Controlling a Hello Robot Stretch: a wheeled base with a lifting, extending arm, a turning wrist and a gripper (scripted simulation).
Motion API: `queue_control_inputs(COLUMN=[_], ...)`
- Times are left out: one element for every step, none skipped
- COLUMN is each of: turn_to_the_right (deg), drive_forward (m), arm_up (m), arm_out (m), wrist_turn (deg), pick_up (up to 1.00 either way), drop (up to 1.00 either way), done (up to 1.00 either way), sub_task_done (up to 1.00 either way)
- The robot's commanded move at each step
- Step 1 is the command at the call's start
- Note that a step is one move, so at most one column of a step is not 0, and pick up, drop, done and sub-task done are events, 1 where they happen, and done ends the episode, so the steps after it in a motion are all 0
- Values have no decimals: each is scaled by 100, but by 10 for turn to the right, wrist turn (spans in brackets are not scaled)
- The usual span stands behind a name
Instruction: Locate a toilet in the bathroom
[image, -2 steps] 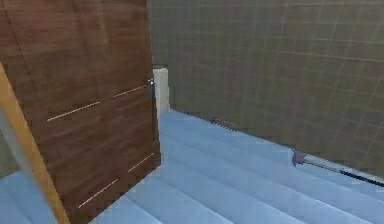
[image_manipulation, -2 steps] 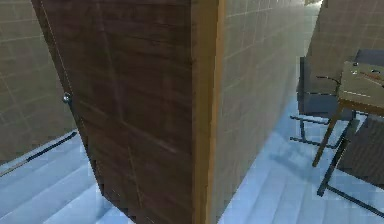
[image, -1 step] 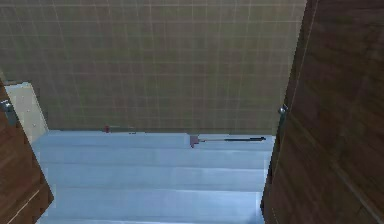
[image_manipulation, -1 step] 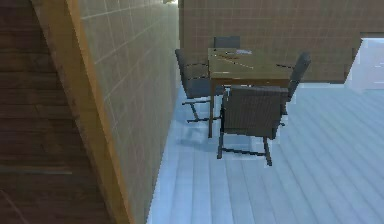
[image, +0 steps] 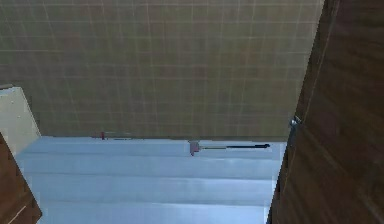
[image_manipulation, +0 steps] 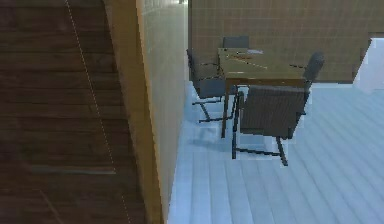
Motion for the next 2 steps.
queue_control_inputs(turn_to_the_right=[0, 120], drive_forward=[100, 0], arm_up=[0, 0], arm_out=[0, 0], wrist_turn=[0, 0], pick_up=[0, 0], drop=[0, 0], done=[0, 0], sub_task_done=[0, 0])
